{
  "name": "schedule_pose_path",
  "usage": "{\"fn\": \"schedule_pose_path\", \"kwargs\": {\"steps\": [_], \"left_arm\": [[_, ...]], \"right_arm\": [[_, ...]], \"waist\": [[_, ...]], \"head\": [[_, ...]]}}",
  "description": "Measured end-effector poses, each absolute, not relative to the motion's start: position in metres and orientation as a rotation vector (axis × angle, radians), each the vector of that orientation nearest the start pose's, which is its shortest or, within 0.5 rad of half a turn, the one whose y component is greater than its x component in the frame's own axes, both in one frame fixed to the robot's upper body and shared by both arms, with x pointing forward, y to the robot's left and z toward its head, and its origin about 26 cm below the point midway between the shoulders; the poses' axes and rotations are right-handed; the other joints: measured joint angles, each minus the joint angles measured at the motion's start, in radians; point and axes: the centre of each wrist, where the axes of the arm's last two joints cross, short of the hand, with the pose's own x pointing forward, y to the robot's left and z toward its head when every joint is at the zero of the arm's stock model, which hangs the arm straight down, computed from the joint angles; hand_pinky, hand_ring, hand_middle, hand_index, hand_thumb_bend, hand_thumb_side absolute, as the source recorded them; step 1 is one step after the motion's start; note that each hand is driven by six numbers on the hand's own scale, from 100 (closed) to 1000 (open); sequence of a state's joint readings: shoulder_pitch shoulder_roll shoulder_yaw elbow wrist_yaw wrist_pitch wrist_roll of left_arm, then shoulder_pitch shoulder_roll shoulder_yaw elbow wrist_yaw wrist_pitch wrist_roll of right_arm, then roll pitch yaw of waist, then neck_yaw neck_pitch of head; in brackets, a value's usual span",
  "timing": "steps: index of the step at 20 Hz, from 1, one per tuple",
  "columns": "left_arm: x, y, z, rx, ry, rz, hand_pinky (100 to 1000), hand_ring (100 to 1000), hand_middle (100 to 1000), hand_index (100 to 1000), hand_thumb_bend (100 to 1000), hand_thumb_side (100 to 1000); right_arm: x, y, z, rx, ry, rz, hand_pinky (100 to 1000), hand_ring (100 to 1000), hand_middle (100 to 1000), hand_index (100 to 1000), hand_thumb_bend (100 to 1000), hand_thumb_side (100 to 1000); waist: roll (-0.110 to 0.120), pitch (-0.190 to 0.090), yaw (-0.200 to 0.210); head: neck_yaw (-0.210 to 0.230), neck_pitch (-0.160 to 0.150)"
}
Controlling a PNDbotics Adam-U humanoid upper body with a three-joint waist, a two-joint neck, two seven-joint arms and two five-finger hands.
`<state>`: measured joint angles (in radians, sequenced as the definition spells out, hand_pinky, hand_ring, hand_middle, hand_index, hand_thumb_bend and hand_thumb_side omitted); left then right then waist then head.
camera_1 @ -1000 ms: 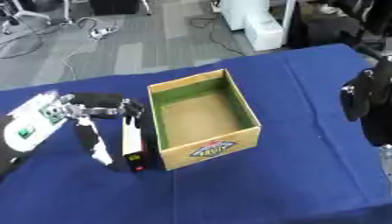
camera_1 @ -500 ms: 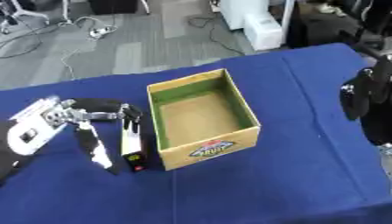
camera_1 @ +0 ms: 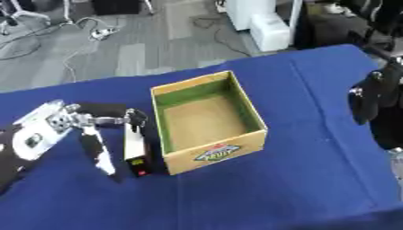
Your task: Pick up objects on the table and place them in the box.
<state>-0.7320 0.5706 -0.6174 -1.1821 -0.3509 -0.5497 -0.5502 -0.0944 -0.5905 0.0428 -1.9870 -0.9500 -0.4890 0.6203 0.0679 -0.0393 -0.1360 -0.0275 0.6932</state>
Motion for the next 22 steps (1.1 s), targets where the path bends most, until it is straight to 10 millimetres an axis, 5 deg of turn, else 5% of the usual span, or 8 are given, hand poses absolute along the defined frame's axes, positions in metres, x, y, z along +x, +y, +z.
{"fn": "schedule_pose_path", "kwargs": {"steps": [5,17,22], "left_arm": [[0.418,0.233,0.116,0.076,-1.523,-2.096,842,830,892,896,700,345],[0.420,0.224,0.122,0.127,-1.479,-2.190,850,834,871,905,651,294],[0.421,0.223,0.126,0.158,-1.456,-2.226,975,891,877,933,593,269]], "right_arm": [[0.275,-0.309,0.164,0.922,-2.393,0.608,193,336,389,474,100,1000],[0.275,-0.309,0.164,0.922,-2.393,0.608,193,336,390,474,100,1000],[0.275,-0.309,0.164,0.922,-2.393,0.608,193,336,389,474,100,1000]], "waist": [[0.000,0.000,0.000],[0.001,0.000,0.001],[0.001,0.000,0.001]], "head": [[0.000,0.000],[0.001,0.000],[0.001,0.000]]}}
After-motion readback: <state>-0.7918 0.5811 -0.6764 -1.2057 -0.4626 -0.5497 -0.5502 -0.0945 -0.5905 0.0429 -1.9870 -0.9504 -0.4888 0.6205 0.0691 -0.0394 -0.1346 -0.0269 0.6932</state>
